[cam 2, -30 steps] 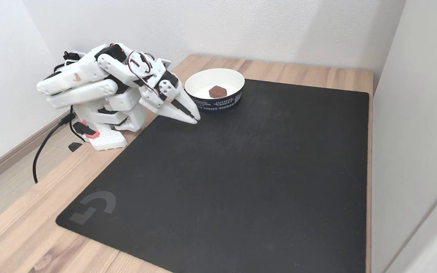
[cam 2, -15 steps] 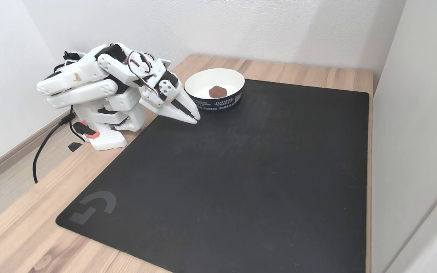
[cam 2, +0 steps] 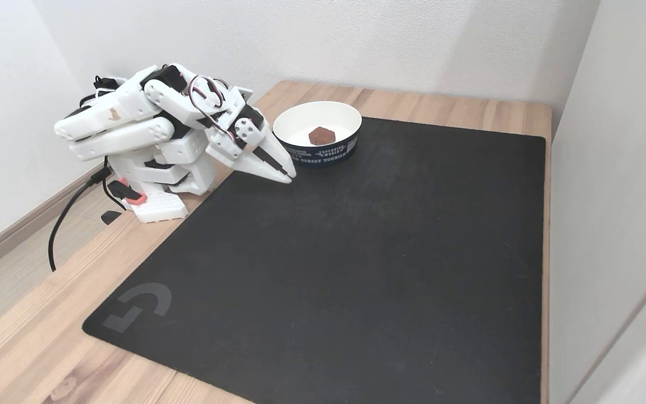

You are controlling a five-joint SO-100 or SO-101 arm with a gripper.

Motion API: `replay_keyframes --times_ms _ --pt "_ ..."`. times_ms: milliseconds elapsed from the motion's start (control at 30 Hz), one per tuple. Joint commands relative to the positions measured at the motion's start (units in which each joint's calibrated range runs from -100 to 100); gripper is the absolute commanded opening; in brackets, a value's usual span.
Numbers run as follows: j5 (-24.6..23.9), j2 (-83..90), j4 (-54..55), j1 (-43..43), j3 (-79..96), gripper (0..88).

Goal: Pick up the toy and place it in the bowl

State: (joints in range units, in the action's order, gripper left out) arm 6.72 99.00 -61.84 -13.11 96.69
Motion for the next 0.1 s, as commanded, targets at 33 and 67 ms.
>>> replay_keyframes --times_ms 33,67 --pt "0.2 0.5 -0.2 -0.1 0.2 2.2" --pt "0.2 0.5 -0.2 -0.1 0.2 2.2"
